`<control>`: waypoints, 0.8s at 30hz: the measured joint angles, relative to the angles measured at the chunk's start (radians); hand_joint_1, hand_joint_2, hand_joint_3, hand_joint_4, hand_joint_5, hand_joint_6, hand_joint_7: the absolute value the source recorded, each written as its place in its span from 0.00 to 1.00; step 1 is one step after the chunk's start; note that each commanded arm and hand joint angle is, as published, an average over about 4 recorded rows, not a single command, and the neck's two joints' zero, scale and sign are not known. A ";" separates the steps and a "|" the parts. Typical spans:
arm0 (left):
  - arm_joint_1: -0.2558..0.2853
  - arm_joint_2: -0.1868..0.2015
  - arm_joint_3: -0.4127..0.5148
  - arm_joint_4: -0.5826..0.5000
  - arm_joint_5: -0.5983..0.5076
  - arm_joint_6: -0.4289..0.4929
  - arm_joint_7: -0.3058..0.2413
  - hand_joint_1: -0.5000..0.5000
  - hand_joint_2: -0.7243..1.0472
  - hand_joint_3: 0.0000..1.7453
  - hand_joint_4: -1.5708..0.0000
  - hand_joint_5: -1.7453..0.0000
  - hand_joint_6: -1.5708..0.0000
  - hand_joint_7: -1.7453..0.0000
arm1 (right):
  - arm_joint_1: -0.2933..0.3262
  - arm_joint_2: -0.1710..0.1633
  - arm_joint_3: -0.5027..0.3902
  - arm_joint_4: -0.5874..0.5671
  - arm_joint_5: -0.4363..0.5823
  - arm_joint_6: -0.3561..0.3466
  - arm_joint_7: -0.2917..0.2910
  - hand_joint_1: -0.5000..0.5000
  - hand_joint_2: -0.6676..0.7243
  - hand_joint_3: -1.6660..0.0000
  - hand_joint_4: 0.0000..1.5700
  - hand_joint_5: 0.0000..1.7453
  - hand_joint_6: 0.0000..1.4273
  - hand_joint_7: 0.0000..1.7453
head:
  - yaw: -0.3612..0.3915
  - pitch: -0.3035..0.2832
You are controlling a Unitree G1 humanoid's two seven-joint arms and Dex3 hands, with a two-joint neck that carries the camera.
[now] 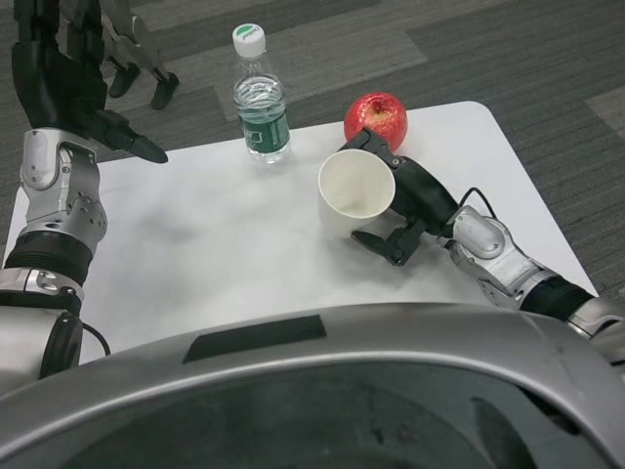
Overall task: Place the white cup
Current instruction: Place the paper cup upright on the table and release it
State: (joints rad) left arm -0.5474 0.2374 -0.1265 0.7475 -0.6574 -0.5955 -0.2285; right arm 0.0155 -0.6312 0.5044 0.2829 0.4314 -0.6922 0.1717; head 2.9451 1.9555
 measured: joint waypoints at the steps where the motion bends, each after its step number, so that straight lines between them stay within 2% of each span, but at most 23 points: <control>1: 0.000 0.000 0.000 0.000 0.000 0.000 0.000 0.11 0.04 0.05 1.00 0.88 1.00 0.80 | 0.001 -0.001 0.000 0.000 -0.001 0.000 0.000 0.08 0.09 0.14 0.00 0.89 0.00 0.96 | -0.002 -0.002; 7: -0.001 0.000 -0.002 0.000 0.000 0.000 0.000 0.11 0.05 0.05 1.00 0.88 1.00 0.79 | 0.007 -0.007 0.000 -0.006 -0.006 0.000 0.000 0.09 0.09 0.14 0.00 0.94 0.00 0.99 | -0.013 -0.009; 14: -0.002 0.000 -0.006 0.000 0.000 0.000 0.000 0.11 0.00 0.05 1.00 0.88 1.00 0.80 | 0.007 -0.019 0.000 -0.007 -0.006 0.000 0.000 0.12 0.09 0.14 0.00 0.94 0.00 1.00 | -0.013 -0.013; 19: -0.002 0.000 -0.011 0.000 0.000 0.000 0.000 0.11 0.05 0.05 1.00 0.88 1.00 0.77 | 0.007 -0.039 0.003 -0.007 -0.006 0.000 0.000 0.12 0.09 0.14 0.00 0.94 0.00 1.00 | -0.016 -0.013; 22: -0.002 0.000 -0.012 0.000 0.000 0.000 0.000 0.11 0.05 0.05 1.00 0.88 1.00 0.79 | 0.007 -0.045 0.013 -0.007 -0.005 0.000 0.009 0.10 0.09 0.13 0.00 0.89 0.00 0.96 | -0.013 -0.013; 24: -0.002 0.000 -0.012 0.000 0.000 0.000 0.000 0.11 0.05 0.05 1.00 0.88 1.00 0.79 | 0.007 -0.048 0.021 -0.007 -0.005 0.000 0.021 0.11 0.11 0.11 0.00 0.76 0.00 0.87 | -0.015 -0.012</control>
State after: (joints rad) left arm -0.5492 0.2374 -0.1386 0.7476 -0.6577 -0.5955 -0.2284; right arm 0.0225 -0.6795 0.5249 0.2759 0.4259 -0.6922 0.1924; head 2.9298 1.9430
